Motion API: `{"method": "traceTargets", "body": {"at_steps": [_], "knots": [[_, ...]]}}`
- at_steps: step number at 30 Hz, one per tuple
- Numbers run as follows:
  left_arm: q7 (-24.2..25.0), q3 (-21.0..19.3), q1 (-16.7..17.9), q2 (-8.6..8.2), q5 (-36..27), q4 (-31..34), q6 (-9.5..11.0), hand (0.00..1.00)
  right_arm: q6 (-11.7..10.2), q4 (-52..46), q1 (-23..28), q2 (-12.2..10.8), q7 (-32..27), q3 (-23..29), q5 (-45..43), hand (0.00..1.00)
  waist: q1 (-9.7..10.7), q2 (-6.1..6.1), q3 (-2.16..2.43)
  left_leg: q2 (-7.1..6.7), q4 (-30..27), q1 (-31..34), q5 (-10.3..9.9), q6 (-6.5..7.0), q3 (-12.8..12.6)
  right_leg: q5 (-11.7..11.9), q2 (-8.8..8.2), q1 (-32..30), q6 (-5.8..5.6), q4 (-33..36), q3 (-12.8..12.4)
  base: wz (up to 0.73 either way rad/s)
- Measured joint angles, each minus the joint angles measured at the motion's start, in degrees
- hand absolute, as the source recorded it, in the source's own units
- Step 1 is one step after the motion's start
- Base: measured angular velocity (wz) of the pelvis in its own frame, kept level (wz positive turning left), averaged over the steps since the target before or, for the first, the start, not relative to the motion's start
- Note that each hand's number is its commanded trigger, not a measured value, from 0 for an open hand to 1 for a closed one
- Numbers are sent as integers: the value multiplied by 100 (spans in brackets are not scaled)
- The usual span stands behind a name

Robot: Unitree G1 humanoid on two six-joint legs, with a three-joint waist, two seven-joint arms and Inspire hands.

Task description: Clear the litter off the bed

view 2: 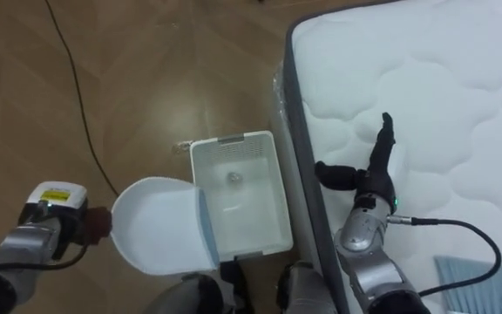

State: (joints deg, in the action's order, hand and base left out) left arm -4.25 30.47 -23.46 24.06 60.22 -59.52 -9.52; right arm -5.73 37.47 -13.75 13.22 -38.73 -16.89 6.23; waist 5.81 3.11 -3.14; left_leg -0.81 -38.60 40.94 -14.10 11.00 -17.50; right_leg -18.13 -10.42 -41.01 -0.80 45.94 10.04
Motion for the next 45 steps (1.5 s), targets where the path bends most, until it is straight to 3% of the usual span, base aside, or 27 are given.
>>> {"method": "traceTargets", "body": {"at_steps": [9,12,14,17,19,20,22,25,28,29,30,31,32,33,34,36,39,41,43,44,45], "knots": [[-659,-54,35,-29,-896,618,695,100,-275,11,14,51,-18,30,46,0,14,21,-19,162,-151,-269,-231,21,-156,20,84,253,-4,-19,-63,-14],[-858,-369,190,-113,-1240,779,940,100,-537,-9,57,59,-18,93,-20,0,13,57,-23,225,-23,-564,-286,27,-386,95,60,428,-30,-142,-42,-41],[-885,-567,363,-136,-1355,1041,999,100,-573,-83,179,62,-19,269,-119,0,12,64,-16,260,32,-719,-321,65,-527,110,45,509,-40,-189,-41,-45],[-911,-891,831,-215,-1637,1415,1017,100,-575,-236,301,71,-11,479,-234,0,-48,66,-1,379,245,-1125,-402,57,-974,249,16,689,2,-328,112,-82],[-914,-1019,1190,-341,-1890,1697,1017,100,-575,-291,383,142,40,505,-229,0,-72,44,44,536,496,-1491,-462,54,-1624,364,-168,859,136,-447,727,-88],[-915,-1017,1253,-380,-1927,1735,1030,100,-574,-327,441,161,64,517,-227,0,-87,34,51,550,576,-1600,-466,53,-1786,372,-220,919,149,-450,876,-77],[-921,-1053,1590,-496,-1939,1931,1091,100,-574,-473,685,170,123,539,-235,0,-146,-34,121,627,844,-2021,-517,0,-2373,407,-374,1190,208,-544,1330,-86],[-923,-1066,1945,-644,-2185,1988,1100,100,-578,-474,838,156,276,493,-170,0,-165,-157,187,630,1207,-2673,-521,-101,-2991,382,-469,1738,166,-772,1457,-94],[-925,-1075,2089,-788,-2423,1989,1102,100,-617,-637,1006,113,382,476,-180,0,-112,-244,235,730,1325,-3079,-535,-248,-3264,333,-451,2247,103,-1137,1752,-69],[-925,-1074,2097,-819,-2424,1988,1110,100,-635,-720,1080,109,406,476,-180,0,-110,-272,247,738,1340,-3135,-528,-311,-3281,321,-433,2310,86,-1204,1773,-38],[-925,-1072,2103,-865,-2423,1989,1111,100,-692,-784,1200,77,458,476,-178,0,-102,-350,293,725,1413,-3242,-489,-460,-3275,320,-359,2399,82,-1337,1703,-41],[-925,-1070,2125,-894,-2434,1989,1105,100,-694,-839,1299,12,513,478,-178,0,-137,-476,359,690,1411,-3306,-426,-744,-3120,326,-312,2433,93,-1439,1569,-49],[-925,-1070,2142,-902,-2453,1991,1103,100,-694,-896,1329,-10,547,474,-178,0,-154,-508,374,684,1374,-3310,-391,-806,-2947,339,-267,2445,114,-1490,1488,-74],[-914,-1069,2182,-923,-2457,2005,1068,100,-719,-1012,1325,-18,628,468,-180,0,-212,-485,360,682,1342,-3322,-384,-813,-2588,378,-115,2503,169,-1605,1384,-78],[-875,-1064,2199,-921,-2455,2005,1023,100,-762,-1132,1338,-22,709,467,-181,0,-220,-467,353,700,1339,-3352,-385,-814,-2460,398,-15,2553,200,-1675,1347,-64],[-857,-1002,2197,-921,-2461,2010,948,100,-852,-1249,1347,-14,773,472,-198,0,-72,-434,332,788,1352,-3428,-386,-816,-2558,440,95,2642,243,-1810,1343,-28],[-815,-992,2198,-964,-2460,2028,947,100,-923,-1394,1350,-15,907,471,-253,0,-77,-356,274,909,1388,-3583,-386,-809,-2810,507,300,2657,337,-1919,1103,-48],[-776,-999,2200,-964,-2458,2049,970,100,-923,-1394,1396,-14,1009,471,-320,0,-107,-330,253,915,1401,-3668,-375,-754,-2809,607,397,2653,374,-1931,924,-59],[-754,-1014,2211,-962,-2467,2075,983,100,-921,-1445,1436,-1,1200,462,-407,0,-190,-242,212,937,1398,-3820,-393,-798,-2771,615,612,2611,442,-1931,518,-91],[-751,-1018,2211,-960,-2465,2110,985,100,-921,-1506,1436,11,1240,462,-408,0,-247,-197,193,932,1389,-3825,-400,-822,-2653,628,679,2590,473,-1938,378,-127],[-745,-1051,2249,-958,-2465,2228,1004,100,-924,-1591,1431,18,1327,460,-412,0,-351,-112,180,873,1378,-3789,-412,-881,-2102,658,847,2540,522,-1960,65,-153]]}}
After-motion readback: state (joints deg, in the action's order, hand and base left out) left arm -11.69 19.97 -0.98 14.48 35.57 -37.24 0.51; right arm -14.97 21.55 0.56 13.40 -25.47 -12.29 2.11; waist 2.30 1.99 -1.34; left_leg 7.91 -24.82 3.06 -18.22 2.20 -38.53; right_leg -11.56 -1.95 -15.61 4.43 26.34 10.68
